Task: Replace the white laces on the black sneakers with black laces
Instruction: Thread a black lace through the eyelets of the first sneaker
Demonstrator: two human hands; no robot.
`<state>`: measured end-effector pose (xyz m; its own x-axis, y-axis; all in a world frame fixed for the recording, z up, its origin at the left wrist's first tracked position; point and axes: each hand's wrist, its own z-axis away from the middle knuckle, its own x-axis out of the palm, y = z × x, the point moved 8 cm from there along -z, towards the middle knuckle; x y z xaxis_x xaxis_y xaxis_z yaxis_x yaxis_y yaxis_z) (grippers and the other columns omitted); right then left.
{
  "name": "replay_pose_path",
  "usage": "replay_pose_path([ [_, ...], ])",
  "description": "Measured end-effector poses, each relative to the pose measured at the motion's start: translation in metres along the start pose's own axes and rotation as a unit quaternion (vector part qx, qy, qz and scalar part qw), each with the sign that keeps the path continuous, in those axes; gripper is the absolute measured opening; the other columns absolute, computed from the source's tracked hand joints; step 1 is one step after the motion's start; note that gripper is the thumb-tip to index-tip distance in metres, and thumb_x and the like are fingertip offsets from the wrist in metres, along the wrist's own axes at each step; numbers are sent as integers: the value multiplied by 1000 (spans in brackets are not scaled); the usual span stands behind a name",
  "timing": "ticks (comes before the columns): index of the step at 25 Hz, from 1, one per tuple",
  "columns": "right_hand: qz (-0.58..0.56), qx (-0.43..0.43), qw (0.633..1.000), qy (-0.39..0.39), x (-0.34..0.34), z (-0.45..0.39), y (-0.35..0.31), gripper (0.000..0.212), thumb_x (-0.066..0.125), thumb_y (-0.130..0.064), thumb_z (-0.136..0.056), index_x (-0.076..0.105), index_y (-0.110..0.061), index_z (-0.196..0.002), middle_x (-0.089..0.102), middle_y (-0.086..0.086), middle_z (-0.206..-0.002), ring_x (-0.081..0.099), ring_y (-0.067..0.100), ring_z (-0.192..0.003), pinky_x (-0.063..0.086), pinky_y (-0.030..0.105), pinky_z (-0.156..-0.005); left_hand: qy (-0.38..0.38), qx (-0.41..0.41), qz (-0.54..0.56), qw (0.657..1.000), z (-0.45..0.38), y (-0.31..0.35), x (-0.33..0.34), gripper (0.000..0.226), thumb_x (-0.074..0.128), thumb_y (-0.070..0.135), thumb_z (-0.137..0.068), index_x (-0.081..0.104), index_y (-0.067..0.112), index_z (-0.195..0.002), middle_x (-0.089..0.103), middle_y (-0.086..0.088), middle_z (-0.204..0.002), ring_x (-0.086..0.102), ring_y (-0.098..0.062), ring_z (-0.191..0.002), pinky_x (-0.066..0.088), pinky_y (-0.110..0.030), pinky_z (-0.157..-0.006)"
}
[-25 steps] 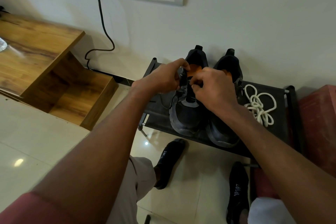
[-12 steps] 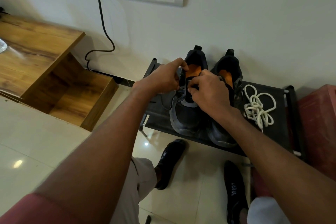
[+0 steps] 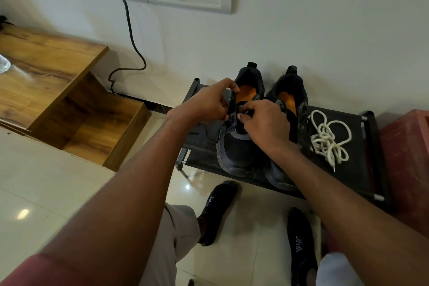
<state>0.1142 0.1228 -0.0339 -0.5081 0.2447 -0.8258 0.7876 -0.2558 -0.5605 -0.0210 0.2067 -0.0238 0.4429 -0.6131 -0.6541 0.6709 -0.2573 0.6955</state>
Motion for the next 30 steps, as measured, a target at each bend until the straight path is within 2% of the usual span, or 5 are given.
replay_pose_path([
  [10, -61, 23, 985, -163, 25, -12, 8, 31, 61, -15, -92, 78, -27, -115, 67, 10, -112, 66, 32, -103, 57, 46, -95, -27, -38, -40, 998, 2, -4, 6, 4, 77, 13, -92, 75, 11, -94, 75, -5, -90, 72, -19, -88, 59, -34, -82],
  [14, -58, 5, 974, -218, 25, -12, 9, 38, 73, -26, -89, 72, -28, -126, 53, 2, -95, 57, 29, -86, 46, 34, -70, 5, -31, -51, 998, 2, 3, 8, 13, 80, 20, -90, 73, 10, -85, 71, -1, -74, 68, -12, -69, 51, -26, -66],
  [19, 11, -49, 971, -233, 9, -3, 6, 75, 85, -49, -82, 53, -32, -148, 45, 0, -129, 58, 26, -117, 53, 46, -100, 133, -25, 68, 988, 13, 23, -27, 16, 70, 19, -96, 63, 15, -81, 75, -10, -88, 72, -30, -86, 49, -28, -68],
  [23, 57, -90, 976, -192, -2, 0, -3, 82, 86, -50, -80, 49, -27, -148, 50, 2, -139, 58, 26, -121, 53, 46, -101, 200, 151, 521, 816, 51, 76, -84, 15, 48, 15, -109, 49, 12, -95, 63, -8, -77, 68, -28, -72, 49, -32, -64],
  [30, 100, -91, 975, -174, -11, 4, -5, 82, 87, -52, -78, 50, -28, -148, 50, 3, -136, 55, 27, -125, 53, 47, -99, 85, -8, -136, 987, 26, 35, -18, 30, 80, 41, -87, 65, 18, -78, 59, 3, -72, 60, -17, -72, 37, -25, -55],
])
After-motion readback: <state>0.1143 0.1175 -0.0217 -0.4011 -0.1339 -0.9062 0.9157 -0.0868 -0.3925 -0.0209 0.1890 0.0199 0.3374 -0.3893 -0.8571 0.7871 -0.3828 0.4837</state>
